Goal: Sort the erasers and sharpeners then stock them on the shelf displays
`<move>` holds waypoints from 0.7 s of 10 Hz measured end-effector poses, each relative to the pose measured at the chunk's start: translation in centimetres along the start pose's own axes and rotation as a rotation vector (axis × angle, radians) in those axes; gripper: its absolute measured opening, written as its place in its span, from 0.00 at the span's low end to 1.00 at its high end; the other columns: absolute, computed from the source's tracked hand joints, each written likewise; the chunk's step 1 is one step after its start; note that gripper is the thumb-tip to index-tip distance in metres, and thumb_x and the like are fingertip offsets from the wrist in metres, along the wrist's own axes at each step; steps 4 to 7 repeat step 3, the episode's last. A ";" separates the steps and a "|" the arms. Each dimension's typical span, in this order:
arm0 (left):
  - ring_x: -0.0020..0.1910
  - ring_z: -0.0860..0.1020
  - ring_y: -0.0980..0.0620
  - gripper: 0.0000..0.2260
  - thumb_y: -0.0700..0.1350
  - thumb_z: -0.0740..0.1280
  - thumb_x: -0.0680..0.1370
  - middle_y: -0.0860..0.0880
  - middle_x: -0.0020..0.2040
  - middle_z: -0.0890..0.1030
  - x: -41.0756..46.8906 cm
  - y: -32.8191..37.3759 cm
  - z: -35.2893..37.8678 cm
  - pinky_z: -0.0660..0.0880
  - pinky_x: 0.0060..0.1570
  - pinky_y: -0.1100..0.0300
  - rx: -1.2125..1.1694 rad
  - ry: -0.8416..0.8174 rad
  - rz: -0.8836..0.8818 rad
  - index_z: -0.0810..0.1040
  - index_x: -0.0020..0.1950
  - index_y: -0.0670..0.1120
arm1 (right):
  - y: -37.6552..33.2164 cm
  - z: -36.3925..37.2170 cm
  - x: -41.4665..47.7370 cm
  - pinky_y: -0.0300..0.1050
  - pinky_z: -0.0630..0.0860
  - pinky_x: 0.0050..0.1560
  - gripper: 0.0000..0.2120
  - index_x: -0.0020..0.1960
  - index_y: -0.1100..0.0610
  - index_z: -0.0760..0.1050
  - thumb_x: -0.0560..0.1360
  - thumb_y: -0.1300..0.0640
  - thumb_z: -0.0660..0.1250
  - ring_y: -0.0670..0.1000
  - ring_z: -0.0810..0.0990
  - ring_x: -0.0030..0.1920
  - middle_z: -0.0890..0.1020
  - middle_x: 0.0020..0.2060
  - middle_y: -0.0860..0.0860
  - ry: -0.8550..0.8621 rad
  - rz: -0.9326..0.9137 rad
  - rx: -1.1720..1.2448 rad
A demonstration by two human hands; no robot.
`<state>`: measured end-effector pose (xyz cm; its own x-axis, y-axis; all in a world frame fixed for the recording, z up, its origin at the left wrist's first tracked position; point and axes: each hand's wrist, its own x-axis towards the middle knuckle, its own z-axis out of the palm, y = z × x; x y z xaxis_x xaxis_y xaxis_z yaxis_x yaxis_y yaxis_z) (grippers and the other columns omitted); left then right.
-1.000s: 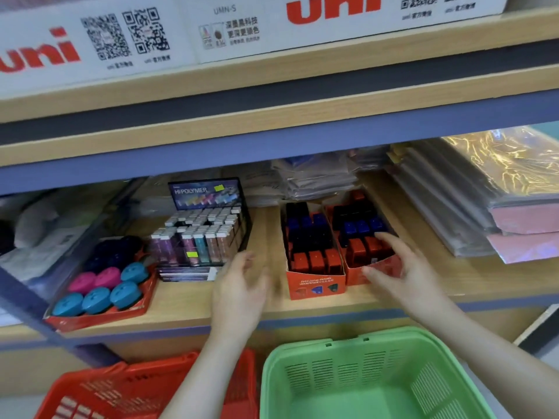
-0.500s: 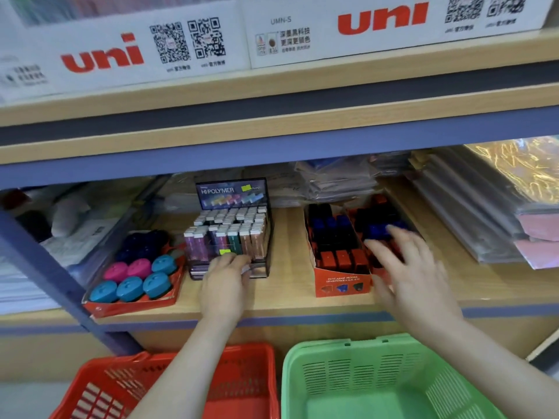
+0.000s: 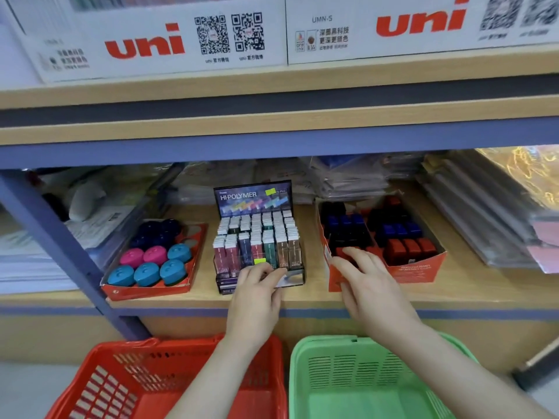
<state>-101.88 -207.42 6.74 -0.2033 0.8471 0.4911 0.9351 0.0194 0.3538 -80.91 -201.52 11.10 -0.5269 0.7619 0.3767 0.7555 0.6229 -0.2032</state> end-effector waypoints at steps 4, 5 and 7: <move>0.53 0.73 0.67 0.13 0.39 0.66 0.77 0.61 0.54 0.76 -0.7 1.4 -4.7 0.69 0.59 0.69 -0.346 -0.075 -0.184 0.81 0.57 0.53 | 1.2 -11.7 -5.4 0.34 0.75 0.52 0.16 0.57 0.35 0.73 0.76 0.54 0.67 0.36 0.77 0.53 0.78 0.53 0.32 0.010 0.042 0.299; 0.53 0.73 0.67 0.13 0.39 0.66 0.77 0.61 0.54 0.76 -0.7 1.4 -4.7 0.69 0.59 0.69 -0.346 -0.075 -0.184 0.81 0.57 0.53 | 1.2 -11.7 -5.4 0.34 0.75 0.52 0.16 0.57 0.35 0.73 0.76 0.54 0.67 0.36 0.77 0.53 0.78 0.53 0.32 0.010 0.042 0.299; 0.53 0.73 0.67 0.13 0.39 0.66 0.77 0.61 0.54 0.76 -0.7 1.4 -4.7 0.69 0.59 0.69 -0.346 -0.075 -0.184 0.81 0.57 0.53 | 1.2 -11.7 -5.4 0.34 0.75 0.52 0.16 0.57 0.35 0.73 0.76 0.54 0.67 0.36 0.77 0.53 0.78 0.53 0.32 0.010 0.042 0.299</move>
